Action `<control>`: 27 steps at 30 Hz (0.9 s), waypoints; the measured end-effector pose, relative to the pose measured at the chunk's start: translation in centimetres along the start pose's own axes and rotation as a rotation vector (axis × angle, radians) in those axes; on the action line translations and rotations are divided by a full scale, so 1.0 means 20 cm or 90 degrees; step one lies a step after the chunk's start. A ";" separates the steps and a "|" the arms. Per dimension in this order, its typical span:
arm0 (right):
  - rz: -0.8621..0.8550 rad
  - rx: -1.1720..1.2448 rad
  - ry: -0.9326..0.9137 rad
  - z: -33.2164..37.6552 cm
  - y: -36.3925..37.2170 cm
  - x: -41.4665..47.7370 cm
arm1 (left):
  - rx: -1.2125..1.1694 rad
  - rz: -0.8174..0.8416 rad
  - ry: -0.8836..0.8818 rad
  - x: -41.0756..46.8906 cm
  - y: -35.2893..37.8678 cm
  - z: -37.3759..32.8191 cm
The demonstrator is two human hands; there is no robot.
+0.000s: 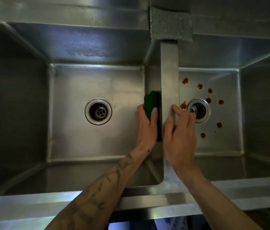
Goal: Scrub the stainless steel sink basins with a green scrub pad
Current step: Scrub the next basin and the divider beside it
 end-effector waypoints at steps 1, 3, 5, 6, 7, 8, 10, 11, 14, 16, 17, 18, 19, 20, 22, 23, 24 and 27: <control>0.002 0.003 -0.002 0.01 0.00 0.00 | 0.012 0.006 -0.025 -0.01 -0.01 0.02; 0.007 0.007 0.005 0.02 -0.01 0.00 | 0.072 0.026 -0.133 -0.02 0.00 0.05; 0.003 0.000 0.003 0.03 -0.02 -0.01 | 0.119 0.042 -0.219 0.02 0.02 0.02; 0.002 -0.006 -0.001 0.03 -0.02 0.00 | 0.126 0.037 -0.207 0.06 0.03 -0.02; 0.002 -0.009 -0.001 0.03 -0.02 0.00 | 0.124 0.026 -0.167 0.09 0.03 -0.06; 0.004 -0.012 0.003 0.03 -0.01 0.00 | 0.105 0.013 -0.112 0.13 0.02 -0.09; 0.008 -0.016 0.010 0.03 -0.01 0.00 | 0.052 0.011 -0.012 0.15 0.00 -0.13; 0.010 -0.017 0.009 0.03 -0.01 -0.01 | 0.027 0.013 0.014 0.14 -0.01 -0.13; 0.007 -0.024 -0.003 0.03 -0.02 0.00 | 0.017 0.001 -0.027 0.06 -0.01 -0.02; 0.005 -0.028 -0.002 0.04 -0.02 0.00 | 0.058 0.016 -0.135 0.04 0.01 0.03; 0.003 -0.031 -0.003 0.04 -0.02 0.00 | 0.059 0.022 -0.182 0.05 0.01 0.03; 0.000 -0.035 -0.007 0.05 -0.02 0.00 | 0.063 0.025 -0.199 0.08 0.01 0.01; -0.004 -0.037 -0.012 0.05 -0.02 0.00 | 0.070 0.021 -0.181 0.12 0.01 -0.02; -0.006 -0.039 -0.016 0.05 -0.02 0.00 | 0.066 0.014 -0.137 0.16 0.02 -0.05; -0.003 -0.042 -0.017 0.05 -0.02 -0.01 | 0.039 -0.002 -0.034 0.19 0.02 -0.10; -0.003 -0.045 -0.018 0.05 -0.02 -0.01 | 0.036 -0.007 -0.001 0.18 0.02 -0.11; -0.005 -0.048 -0.020 0.05 -0.02 -0.01 | 0.034 -0.011 0.014 0.17 0.02 -0.11; -0.005 -0.061 -0.028 0.07 -0.03 -0.01 | 0.025 -0.010 -0.064 0.16 0.01 -0.06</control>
Point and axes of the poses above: each hand's wrist, its own x-axis towards the middle knuckle, its own y-axis out of the palm, z = x × y, the point moved 1 cm from there along x, towards the middle knuckle, and after that the axes turned 10 degrees about y, right-handed, at the moved point
